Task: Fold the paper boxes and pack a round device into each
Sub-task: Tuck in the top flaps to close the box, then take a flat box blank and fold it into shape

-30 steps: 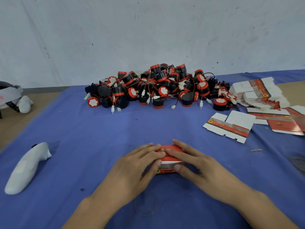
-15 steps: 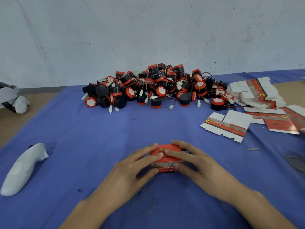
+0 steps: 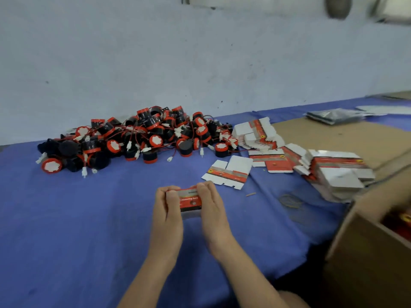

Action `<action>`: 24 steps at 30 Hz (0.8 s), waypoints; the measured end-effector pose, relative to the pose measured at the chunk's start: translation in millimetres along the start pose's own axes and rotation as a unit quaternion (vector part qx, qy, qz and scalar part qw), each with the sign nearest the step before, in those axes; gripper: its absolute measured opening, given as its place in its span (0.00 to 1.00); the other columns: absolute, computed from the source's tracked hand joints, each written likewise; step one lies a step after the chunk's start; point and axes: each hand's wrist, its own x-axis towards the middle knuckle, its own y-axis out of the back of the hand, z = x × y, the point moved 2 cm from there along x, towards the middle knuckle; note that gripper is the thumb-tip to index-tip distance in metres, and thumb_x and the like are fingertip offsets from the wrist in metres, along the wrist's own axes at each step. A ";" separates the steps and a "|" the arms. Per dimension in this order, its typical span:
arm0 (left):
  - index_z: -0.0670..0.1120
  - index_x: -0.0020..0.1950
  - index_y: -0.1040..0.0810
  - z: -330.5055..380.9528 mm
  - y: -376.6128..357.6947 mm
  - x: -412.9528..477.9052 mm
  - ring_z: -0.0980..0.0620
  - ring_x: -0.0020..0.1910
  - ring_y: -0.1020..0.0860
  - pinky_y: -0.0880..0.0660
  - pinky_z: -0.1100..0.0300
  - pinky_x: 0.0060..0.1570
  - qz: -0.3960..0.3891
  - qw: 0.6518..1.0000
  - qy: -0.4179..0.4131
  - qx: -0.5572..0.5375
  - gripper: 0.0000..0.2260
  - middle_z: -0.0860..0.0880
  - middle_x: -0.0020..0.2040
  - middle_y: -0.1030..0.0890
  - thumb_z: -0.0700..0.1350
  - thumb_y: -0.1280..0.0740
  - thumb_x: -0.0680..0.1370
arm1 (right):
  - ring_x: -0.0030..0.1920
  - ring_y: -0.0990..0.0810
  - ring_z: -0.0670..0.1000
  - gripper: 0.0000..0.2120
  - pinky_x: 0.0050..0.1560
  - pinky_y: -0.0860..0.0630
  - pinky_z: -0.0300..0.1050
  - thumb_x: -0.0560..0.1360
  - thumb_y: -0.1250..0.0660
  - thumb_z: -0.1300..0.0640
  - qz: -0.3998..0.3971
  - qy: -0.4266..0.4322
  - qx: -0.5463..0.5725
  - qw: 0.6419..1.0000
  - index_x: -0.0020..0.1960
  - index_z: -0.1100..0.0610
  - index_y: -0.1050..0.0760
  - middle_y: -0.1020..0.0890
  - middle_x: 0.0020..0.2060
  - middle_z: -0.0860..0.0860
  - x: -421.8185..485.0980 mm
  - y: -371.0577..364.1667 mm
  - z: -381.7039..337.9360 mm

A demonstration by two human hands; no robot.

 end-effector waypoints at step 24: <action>0.62 0.60 0.21 132.7 -113.7 -29.4 0.59 0.55 0.18 0.21 0.56 0.54 -0.295 0.952 -0.005 -0.083 0.09 0.59 0.57 0.17 0.57 0.39 0.82 | 0.43 0.22 0.45 0.09 0.42 0.27 0.34 0.85 0.42 0.53 0.107 0.079 -0.066 0.989 0.63 0.45 0.28 0.20 0.46 0.47 -59.4 86.4 -48.5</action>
